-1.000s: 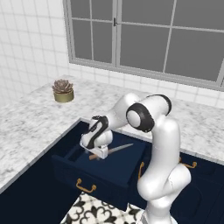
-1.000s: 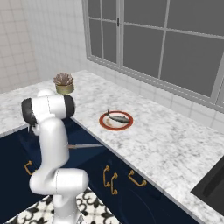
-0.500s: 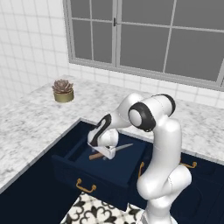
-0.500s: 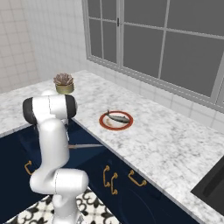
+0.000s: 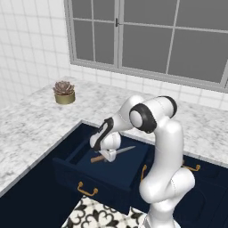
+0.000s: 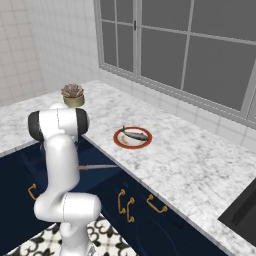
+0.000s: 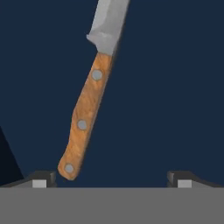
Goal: Pick up the knife from the drawer and place it on the cutting board. Then place the meat from the plate to the cutting board.
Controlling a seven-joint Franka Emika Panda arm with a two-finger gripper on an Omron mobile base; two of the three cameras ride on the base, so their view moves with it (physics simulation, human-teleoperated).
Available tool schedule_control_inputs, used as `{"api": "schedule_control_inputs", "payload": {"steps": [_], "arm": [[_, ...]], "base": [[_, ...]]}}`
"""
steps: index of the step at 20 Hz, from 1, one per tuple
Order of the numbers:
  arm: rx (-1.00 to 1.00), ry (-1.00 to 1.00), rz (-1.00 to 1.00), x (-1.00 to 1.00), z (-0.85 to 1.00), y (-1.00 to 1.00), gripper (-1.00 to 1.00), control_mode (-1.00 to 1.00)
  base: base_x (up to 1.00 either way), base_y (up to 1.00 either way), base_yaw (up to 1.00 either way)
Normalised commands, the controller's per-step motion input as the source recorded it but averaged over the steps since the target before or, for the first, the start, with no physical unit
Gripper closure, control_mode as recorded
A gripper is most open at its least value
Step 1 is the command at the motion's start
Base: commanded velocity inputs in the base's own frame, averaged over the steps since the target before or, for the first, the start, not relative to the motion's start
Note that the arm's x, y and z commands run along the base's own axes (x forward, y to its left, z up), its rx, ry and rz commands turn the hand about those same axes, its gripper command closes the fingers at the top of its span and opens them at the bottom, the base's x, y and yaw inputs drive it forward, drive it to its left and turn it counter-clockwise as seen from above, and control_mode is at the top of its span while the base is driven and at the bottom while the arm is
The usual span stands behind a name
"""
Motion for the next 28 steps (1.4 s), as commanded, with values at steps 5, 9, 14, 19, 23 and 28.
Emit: {"api": "schedule_control_inputs", "payload": {"steps": [5, 9, 14, 19, 23, 28], "arm": [[0.00, 0.00, -0.10, 0.26, -0.01, 0.00, -1.00, -1.00], [0.00, 0.01, -0.03, 0.08, -0.08, 0.00, -1.00, -1.00], [0.00, 0.04, 0.00, 0.00, -0.11, 0.00, -1.00, -1.00], [0.00, 0.02, -0.03, 0.10, -0.16, 0.00, -1.00, -1.00], [0.00, 0.00, -0.04, 0.17, -0.19, 0.00, -1.00, -1.00], [0.00, 0.01, -0.04, 0.08, -0.22, 0.00, -1.00, -1.00]], "base": [[0.00, 0.00, 0.00], [0.00, 0.00, 0.00], [0.00, 0.00, 0.00], [0.00, 0.00, 0.00], [0.00, 0.00, 0.00], [0.00, 0.00, 0.00]]}}
